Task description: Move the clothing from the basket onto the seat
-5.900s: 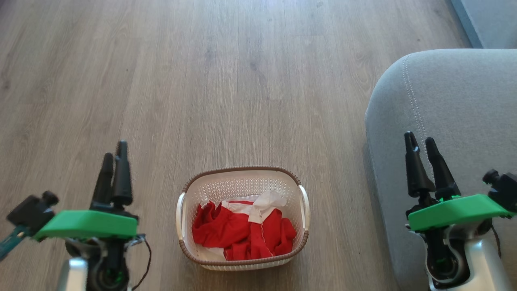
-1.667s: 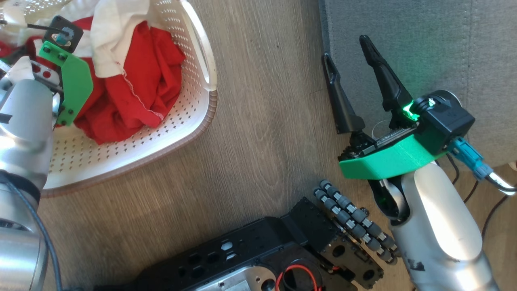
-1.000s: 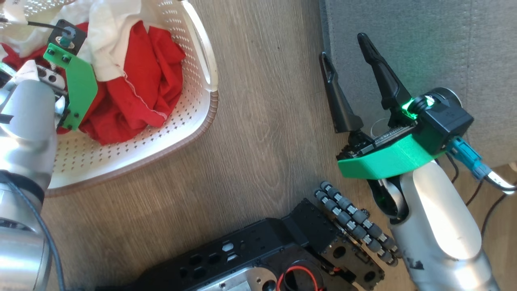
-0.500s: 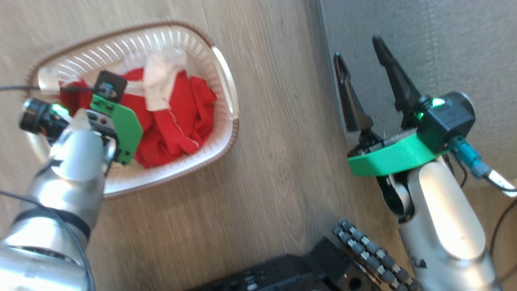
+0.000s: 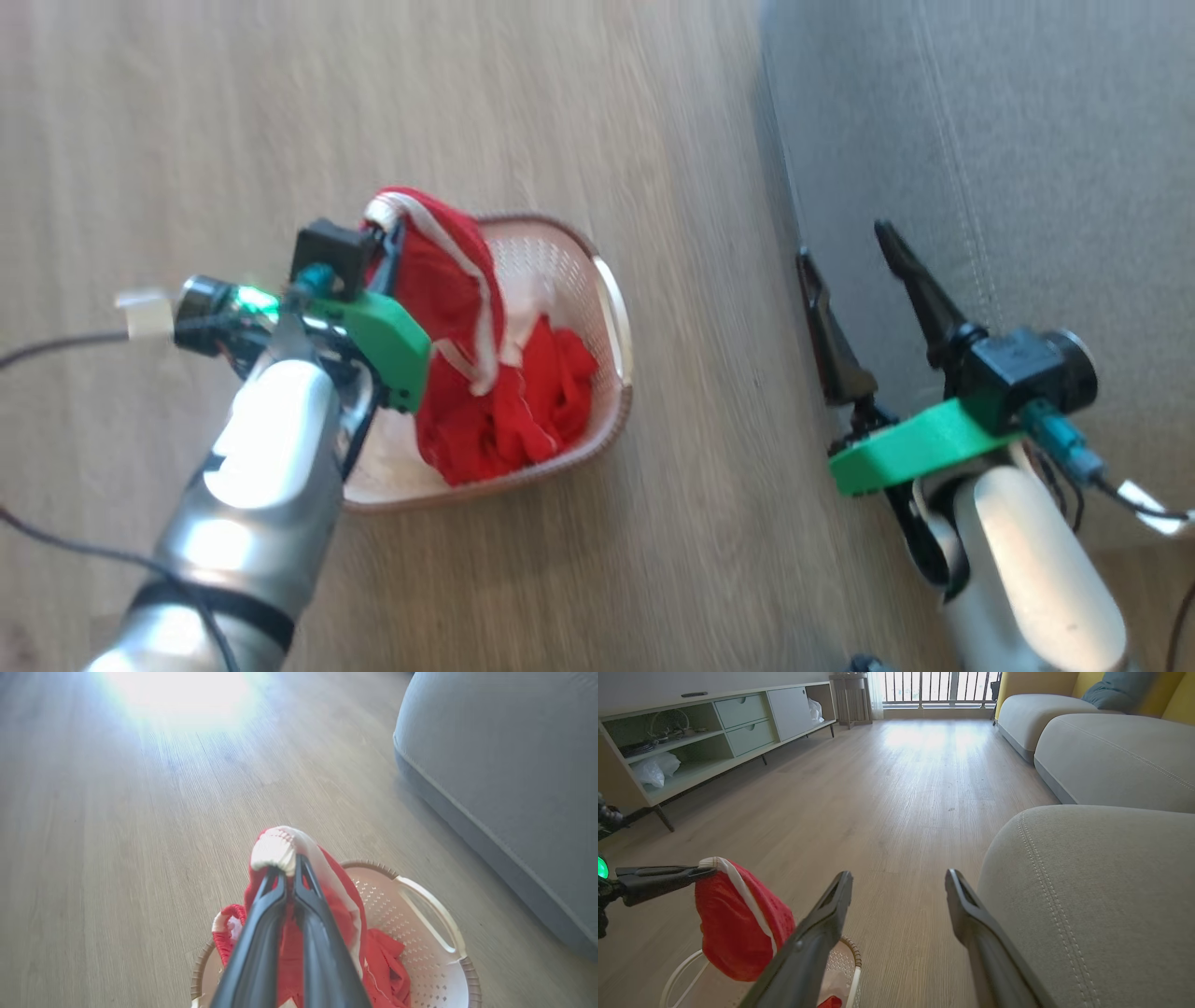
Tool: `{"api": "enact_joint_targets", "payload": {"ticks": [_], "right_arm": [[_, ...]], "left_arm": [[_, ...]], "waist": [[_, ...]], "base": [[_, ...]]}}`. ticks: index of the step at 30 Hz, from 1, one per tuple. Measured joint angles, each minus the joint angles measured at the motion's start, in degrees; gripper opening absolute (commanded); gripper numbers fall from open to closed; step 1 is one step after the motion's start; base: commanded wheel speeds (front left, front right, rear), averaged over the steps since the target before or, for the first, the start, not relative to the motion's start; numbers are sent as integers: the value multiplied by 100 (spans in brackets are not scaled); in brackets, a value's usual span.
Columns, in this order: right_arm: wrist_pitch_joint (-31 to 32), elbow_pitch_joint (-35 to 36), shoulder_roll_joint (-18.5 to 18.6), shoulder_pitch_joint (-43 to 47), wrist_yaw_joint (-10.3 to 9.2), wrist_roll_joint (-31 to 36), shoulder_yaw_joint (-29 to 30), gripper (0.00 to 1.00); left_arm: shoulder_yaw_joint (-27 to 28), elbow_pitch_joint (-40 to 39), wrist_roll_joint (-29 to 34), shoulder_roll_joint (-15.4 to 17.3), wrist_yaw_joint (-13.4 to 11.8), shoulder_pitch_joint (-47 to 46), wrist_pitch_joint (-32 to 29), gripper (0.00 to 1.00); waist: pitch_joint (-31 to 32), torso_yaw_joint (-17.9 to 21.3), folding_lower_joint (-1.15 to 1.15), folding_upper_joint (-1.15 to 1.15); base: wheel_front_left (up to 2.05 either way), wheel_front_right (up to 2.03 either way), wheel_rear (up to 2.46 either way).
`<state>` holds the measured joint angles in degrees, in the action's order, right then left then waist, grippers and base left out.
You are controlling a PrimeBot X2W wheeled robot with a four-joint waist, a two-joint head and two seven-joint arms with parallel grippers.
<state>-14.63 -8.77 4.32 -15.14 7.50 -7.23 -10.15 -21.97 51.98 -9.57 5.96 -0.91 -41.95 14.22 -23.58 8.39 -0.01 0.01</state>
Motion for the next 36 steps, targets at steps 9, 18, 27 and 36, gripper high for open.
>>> {"api": "enact_joint_targets", "payload": {"ticks": [9, 18, 27, 36], "right_arm": [[1, -83, 71, 456, 0, 20, 5, 100], [1, -154, 69, 864, 0, 20, 11, 100], [1, -163, 71, 961, 0, 21, 40, 100], [1, -63, 190, 1000, 0, 51, -230, 100]], "left_arm": [[417, -2171, 120, -37, -78, 1280, 4, 0], [766, -3513, 260, -185, 31, 1965, 5, 0], [905, -4140, 463, -248, 325, 2292, 7, 0], [860, -4617, 570, -280, 579, 2332, 7, 0]], "waist": [[1031, -389, 0, 0], [1635, -585, 0, 0], [1923, -688, 0, 0], [1877, -714, 0, 0]], "base": [[0, 0, 0], [0, 0, 0], [0, 0, 0], [0, 0, 0]]}}
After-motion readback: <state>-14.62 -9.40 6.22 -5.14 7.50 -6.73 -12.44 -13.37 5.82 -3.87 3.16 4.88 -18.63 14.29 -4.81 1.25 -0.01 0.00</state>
